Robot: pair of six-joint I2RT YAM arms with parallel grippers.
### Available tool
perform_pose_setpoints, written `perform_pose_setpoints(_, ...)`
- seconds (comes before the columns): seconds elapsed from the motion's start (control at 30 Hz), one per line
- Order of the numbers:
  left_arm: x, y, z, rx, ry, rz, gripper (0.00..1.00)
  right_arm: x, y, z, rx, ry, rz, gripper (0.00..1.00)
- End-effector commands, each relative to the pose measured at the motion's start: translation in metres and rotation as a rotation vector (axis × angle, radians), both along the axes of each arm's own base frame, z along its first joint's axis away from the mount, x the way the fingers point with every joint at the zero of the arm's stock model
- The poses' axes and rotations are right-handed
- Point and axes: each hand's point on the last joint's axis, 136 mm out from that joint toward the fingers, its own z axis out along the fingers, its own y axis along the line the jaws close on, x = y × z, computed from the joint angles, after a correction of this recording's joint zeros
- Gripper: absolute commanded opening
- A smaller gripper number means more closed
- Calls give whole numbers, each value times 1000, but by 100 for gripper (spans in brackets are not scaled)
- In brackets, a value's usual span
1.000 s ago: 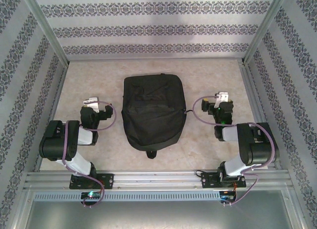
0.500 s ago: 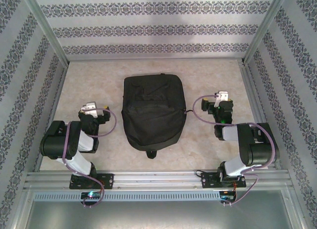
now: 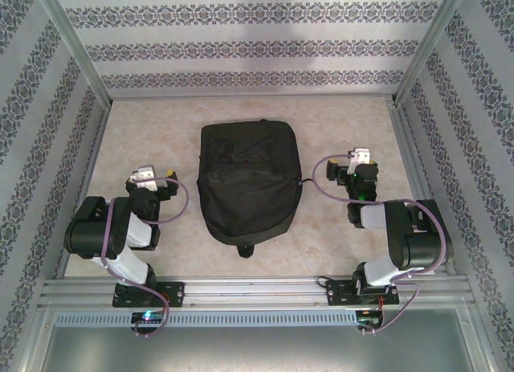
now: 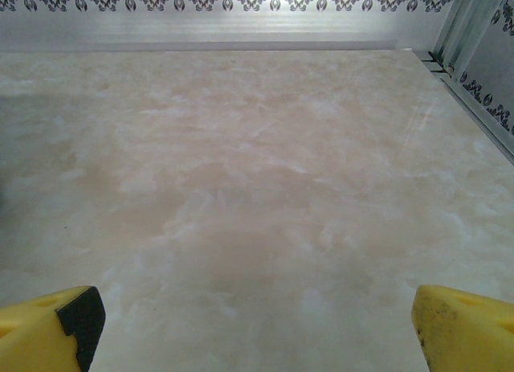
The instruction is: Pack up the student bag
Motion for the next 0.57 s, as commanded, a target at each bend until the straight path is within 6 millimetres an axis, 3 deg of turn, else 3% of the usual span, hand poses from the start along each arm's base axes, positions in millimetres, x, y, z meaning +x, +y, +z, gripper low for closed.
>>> perform_pose_setpoints(0.0, 0, -3, 10, 4, -48, -7, 100, 4, 4, 10, 13, -28, 17, 98)
perform_pose_setpoints(0.43, 11, -5, 11, 11, -38, -20, 100, 5, 10, 9, 14, -21, 59, 98)
perform_pose_setpoints(0.53, 17, -16, 4, 13, 41, -89, 100, 5, 10, 9, 17, -21, 60, 98)
